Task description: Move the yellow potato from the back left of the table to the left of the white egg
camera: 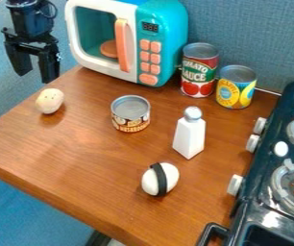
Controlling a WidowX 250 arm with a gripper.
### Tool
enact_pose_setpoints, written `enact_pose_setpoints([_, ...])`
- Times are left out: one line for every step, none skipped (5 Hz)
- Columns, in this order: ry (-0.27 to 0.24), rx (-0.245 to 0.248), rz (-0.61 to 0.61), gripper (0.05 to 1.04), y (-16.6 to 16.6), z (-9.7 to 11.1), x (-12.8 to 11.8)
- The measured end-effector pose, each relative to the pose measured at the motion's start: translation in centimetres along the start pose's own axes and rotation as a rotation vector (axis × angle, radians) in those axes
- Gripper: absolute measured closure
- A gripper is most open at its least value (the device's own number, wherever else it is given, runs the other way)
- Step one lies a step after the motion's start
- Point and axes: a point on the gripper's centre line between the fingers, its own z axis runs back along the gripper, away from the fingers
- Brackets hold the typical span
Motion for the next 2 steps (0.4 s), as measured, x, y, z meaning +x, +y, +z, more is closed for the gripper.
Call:
enact_pose_setpoints([0.040,-0.019,0.001,0.082,-0.16,-1.47,-0.25])
enact_pose_setpoints([0.054,-0.015,0.013,0.082,0.06,-1.97,-0.12])
